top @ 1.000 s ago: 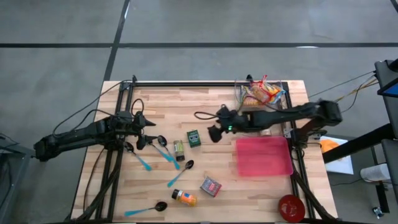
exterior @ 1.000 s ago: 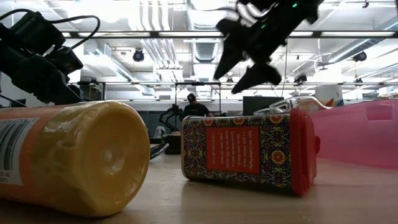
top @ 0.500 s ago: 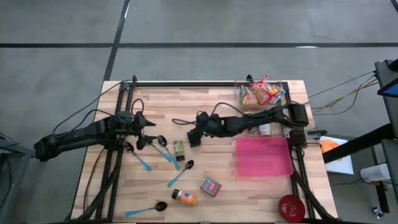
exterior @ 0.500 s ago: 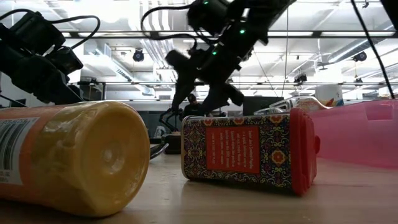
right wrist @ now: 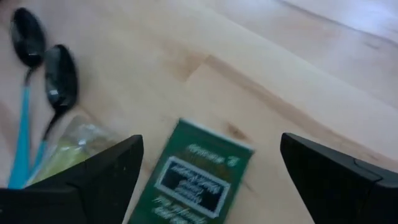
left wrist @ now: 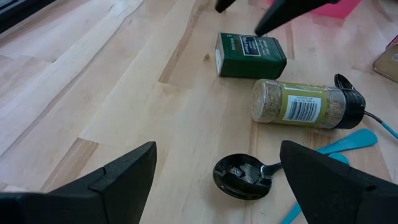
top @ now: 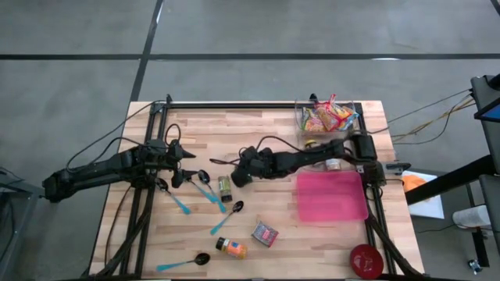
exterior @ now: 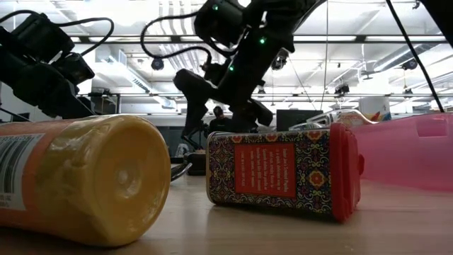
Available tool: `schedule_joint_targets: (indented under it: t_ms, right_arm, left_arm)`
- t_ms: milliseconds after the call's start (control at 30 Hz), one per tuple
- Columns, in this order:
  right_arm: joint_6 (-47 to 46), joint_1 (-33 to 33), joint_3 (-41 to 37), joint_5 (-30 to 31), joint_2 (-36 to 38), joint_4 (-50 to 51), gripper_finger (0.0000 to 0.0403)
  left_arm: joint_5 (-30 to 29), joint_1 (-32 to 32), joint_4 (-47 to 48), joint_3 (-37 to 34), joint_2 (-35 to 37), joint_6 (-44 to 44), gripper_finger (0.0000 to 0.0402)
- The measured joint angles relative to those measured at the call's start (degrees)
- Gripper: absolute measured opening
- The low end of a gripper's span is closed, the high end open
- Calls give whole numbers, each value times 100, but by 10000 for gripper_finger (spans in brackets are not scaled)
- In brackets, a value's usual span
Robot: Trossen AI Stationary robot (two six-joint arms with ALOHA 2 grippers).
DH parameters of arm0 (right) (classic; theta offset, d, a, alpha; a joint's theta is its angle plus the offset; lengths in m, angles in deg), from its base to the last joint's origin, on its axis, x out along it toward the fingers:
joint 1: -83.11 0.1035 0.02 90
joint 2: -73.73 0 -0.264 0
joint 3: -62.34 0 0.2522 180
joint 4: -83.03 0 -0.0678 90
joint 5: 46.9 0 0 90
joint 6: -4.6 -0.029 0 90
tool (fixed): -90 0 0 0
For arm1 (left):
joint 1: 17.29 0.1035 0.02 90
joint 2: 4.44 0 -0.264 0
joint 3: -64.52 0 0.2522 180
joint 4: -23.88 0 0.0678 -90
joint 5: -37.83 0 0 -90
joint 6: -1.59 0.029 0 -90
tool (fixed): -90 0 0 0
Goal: Pick & Place Food Item
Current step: Put the black and green seasoning can into the bottom transparent bin
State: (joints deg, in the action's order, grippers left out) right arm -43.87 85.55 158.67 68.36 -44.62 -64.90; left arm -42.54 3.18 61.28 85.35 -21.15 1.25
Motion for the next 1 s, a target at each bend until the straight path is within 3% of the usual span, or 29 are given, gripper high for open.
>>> schedule_joint_targets:
  t_ms: [600, 1000]
  right_arm:
    - [-89, 233, -2, 164, -440, -412, 378]
    - [-132, 216, -6, 149, -480, 37, 378]
  left_arm:
    - [2, 0, -1, 2, 0, 0, 345]
    - [-14, 0, 0, 4, 0, 0, 345]
